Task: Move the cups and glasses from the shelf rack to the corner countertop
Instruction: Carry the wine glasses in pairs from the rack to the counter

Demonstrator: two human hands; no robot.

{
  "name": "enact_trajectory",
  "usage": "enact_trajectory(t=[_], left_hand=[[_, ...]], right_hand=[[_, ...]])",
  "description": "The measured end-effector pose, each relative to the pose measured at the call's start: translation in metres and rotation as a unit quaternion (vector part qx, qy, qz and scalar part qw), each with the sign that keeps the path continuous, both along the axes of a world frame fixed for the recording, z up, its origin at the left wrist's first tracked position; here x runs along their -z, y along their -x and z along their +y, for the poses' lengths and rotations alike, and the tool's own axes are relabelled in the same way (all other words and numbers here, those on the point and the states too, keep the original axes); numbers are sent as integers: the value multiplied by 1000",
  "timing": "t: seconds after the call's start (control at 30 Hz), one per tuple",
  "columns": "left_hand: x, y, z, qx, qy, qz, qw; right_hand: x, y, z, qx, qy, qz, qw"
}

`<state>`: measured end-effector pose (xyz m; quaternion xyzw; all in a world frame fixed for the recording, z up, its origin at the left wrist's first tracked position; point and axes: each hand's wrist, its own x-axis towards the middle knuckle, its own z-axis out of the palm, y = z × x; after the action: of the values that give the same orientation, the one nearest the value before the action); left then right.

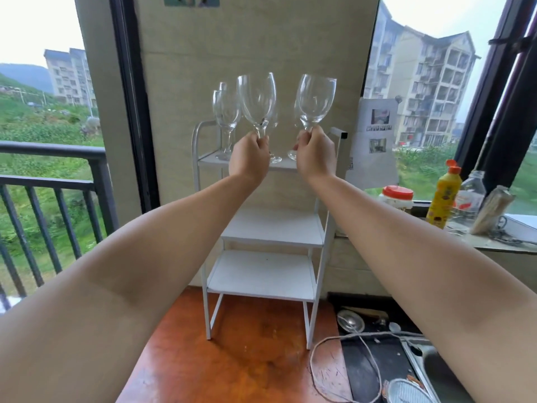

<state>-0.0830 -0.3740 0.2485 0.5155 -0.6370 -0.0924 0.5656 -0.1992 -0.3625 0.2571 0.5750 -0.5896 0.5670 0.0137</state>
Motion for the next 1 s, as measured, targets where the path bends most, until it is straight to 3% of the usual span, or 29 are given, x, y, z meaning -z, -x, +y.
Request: enact_trajectory(t=[0.33,0.57,0.77,1.0], left_hand=[[46,-38,72,10,-45,-2,999],[121,-74,161,61,-154,6,986],[215,-82,248,91,-293,51,950],[314,-67,336,124,-449,53,883]], right_hand=[[42,-27,78,-5,-45,-35,998],[121,-58,166,-16,-155,-110,982],[208,-58,252,-43,-224,-336,914],[301,-29,357,9,-314,-405,859]])
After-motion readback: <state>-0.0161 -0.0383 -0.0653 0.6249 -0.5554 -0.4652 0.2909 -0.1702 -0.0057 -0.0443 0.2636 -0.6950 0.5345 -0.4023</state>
